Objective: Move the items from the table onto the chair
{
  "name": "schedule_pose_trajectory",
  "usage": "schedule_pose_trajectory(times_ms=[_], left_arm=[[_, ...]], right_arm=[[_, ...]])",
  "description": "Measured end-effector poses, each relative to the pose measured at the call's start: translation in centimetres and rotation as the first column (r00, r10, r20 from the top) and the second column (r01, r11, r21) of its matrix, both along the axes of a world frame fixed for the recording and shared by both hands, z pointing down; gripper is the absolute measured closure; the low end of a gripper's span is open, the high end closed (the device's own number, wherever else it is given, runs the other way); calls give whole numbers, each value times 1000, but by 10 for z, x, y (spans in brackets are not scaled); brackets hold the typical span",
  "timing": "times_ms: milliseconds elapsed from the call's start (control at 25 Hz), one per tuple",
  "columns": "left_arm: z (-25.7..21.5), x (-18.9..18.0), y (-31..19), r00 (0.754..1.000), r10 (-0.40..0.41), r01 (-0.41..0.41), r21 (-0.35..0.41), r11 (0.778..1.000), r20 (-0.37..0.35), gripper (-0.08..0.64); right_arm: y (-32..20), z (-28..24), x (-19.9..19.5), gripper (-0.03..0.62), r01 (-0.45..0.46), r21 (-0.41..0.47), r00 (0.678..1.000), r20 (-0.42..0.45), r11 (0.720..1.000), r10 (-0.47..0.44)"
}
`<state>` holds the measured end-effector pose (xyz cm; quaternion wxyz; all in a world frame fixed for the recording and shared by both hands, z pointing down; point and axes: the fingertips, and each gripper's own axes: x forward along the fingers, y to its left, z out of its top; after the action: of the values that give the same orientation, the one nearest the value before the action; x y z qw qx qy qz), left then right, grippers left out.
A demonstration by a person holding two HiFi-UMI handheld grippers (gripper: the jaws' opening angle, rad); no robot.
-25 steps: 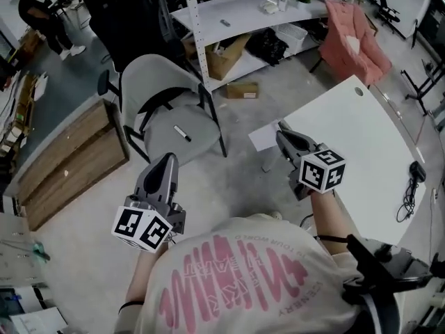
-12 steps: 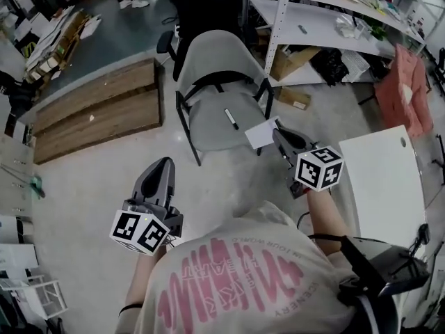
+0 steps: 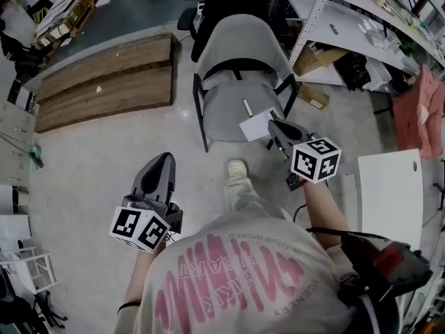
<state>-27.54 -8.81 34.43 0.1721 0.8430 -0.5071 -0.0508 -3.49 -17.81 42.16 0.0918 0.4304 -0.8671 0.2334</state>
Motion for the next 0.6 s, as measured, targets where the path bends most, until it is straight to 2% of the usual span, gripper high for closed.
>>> schedule_pose_trajectory(times_ms=[120, 240, 600], left_arm=[[-5, -6, -17, 1000, -27, 27, 7, 1000, -8, 551], [-8, -10, -35, 998, -50, 50, 1, 999, 25, 551], [-9, -15, -97, 993, -120, 121, -73, 990, 19, 551]], right_arm=[[-21, 6, -4, 577, 17, -14, 1000, 12, 1000, -17], [-47, 12, -9, 577, 44, -33, 999, 12, 999, -43], [-137, 68, -24, 577, 137, -177, 991, 30, 975, -134]])
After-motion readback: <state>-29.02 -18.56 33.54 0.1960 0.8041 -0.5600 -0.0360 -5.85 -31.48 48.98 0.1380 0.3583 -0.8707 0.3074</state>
